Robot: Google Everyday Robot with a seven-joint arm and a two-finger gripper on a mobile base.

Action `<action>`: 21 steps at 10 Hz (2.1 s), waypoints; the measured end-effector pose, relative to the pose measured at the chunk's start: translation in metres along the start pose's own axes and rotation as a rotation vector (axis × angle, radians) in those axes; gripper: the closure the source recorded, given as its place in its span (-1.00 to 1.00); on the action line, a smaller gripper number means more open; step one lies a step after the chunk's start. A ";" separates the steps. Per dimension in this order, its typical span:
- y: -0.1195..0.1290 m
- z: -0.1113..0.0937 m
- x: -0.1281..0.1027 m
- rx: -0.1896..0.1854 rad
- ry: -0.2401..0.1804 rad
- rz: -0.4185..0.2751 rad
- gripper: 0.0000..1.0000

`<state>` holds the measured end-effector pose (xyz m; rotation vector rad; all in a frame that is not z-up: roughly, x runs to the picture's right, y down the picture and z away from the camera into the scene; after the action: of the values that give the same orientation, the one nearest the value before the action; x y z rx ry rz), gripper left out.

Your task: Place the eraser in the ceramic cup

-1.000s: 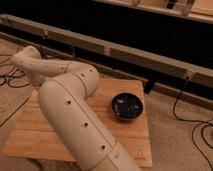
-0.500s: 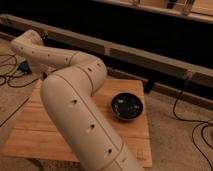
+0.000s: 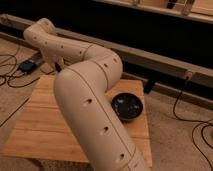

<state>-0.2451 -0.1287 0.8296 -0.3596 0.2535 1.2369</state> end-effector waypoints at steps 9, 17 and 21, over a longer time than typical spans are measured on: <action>-0.114 -0.004 0.017 0.067 0.002 0.212 1.00; -0.150 0.013 0.058 0.064 0.062 0.291 1.00; -0.155 0.022 0.068 0.041 0.068 0.317 0.68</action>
<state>-0.0766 -0.1043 0.8438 -0.3339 0.4050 1.5304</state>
